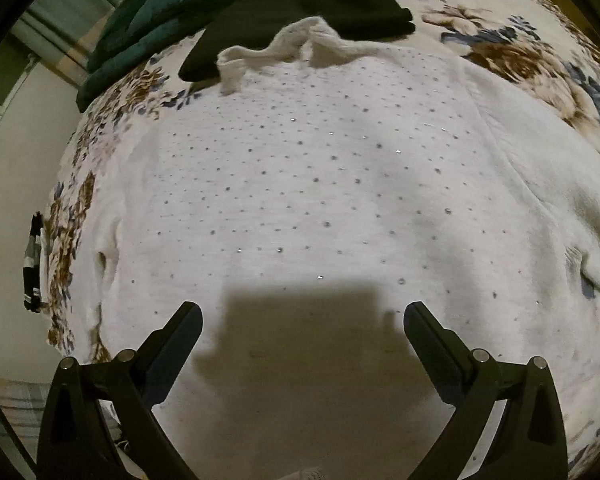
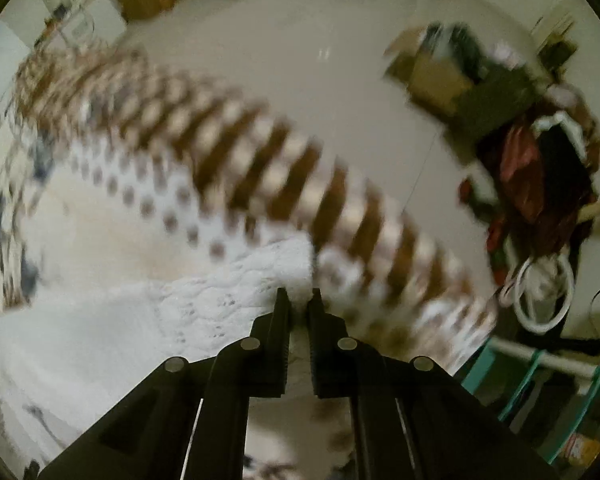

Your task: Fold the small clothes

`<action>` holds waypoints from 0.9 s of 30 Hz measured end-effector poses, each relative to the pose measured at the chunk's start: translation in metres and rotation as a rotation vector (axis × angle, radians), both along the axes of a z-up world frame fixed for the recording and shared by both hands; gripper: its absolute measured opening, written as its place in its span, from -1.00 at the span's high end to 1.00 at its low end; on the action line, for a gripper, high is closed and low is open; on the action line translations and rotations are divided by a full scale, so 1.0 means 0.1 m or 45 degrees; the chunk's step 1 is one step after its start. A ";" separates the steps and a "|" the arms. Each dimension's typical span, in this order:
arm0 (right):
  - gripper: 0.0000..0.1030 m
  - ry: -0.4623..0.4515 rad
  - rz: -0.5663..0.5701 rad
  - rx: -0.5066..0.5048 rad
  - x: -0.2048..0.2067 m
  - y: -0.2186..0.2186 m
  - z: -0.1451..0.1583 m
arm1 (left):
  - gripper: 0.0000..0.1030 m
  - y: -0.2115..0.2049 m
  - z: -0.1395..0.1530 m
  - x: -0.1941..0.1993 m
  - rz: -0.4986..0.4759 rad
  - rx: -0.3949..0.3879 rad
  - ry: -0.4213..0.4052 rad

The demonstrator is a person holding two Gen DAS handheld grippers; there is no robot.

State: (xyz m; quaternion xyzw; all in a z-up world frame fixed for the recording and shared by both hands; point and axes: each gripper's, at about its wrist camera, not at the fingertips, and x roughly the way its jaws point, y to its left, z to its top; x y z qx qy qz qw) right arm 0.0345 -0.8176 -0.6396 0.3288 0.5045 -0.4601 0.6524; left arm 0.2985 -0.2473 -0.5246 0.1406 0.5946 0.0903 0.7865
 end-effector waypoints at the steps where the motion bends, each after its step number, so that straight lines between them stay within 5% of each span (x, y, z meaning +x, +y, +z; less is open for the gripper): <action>1: 0.86 0.006 -0.030 -0.029 -0.03 -0.11 0.02 | -1.00 -0.02 -0.01 0.00 -0.002 0.000 0.000; 5: 0.73 0.006 -0.030 0.133 -0.04 -0.41 -0.17 | -1.00 -0.05 -0.04 0.00 -0.003 -0.009 0.009; 7: 0.25 0.007 -0.093 0.159 -0.14 -0.45 -0.16 | -1.00 -0.06 -0.05 -0.02 -0.003 -0.011 0.007; 9: 0.04 -0.085 -0.178 0.194 -0.34 -0.47 -0.16 | -1.00 -0.05 -0.07 -0.04 0.002 -0.013 0.011; 14: 0.03 -0.307 -0.390 0.452 -0.73 -0.38 -0.60 | -1.00 -0.01 -0.17 -0.09 0.018 -0.014 0.037; 19: -0.05 -0.475 -0.520 0.418 -0.77 -0.42 -0.93 | -1.00 0.04 -0.26 -0.10 0.032 -0.022 0.054; 21: -0.05 -0.530 -0.500 0.365 -0.70 -0.45 -0.97 | -1.00 0.08 -0.31 -0.10 0.048 -0.026 0.069; 23: 0.23 -0.520 -0.466 0.353 -0.57 -0.47 -1.05 | -1.00 0.14 -0.35 -0.09 0.073 -0.033 0.079; 24: 0.61 -0.487 -0.442 0.343 -0.49 -0.45 -1.07 | -1.00 0.17 -0.35 -0.09 0.084 -0.038 0.079; 27: 0.76 -0.427 -0.365 0.270 -0.25 -0.39 -1.02 | -1.00 0.29 -0.32 -0.08 0.129 -0.048 0.072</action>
